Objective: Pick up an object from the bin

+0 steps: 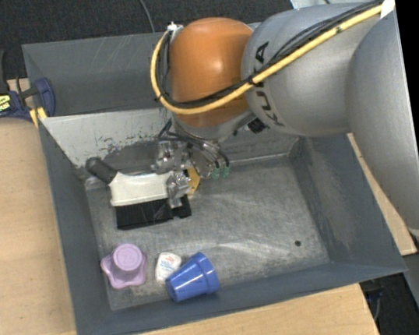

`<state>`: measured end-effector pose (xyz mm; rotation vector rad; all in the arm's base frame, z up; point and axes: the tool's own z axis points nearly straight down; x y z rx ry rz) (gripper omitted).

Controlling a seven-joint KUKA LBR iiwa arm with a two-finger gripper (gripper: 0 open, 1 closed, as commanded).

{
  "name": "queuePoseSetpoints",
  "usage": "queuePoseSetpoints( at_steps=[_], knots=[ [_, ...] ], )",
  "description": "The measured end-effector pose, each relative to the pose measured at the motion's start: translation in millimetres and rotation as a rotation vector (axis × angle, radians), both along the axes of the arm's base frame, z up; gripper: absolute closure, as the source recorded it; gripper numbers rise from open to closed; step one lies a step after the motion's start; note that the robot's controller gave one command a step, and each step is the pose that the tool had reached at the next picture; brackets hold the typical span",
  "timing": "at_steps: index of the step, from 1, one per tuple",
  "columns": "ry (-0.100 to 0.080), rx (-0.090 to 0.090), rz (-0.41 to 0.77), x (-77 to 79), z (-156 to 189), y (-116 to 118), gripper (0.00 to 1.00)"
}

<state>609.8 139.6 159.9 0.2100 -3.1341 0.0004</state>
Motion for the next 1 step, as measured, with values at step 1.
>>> queuePoseSetpoints(
  at_steps=[1],
  knots=[
    [0.006, -0.001, -0.019, 2.4, 40.5, -1.0, 1.00]
  ],
)
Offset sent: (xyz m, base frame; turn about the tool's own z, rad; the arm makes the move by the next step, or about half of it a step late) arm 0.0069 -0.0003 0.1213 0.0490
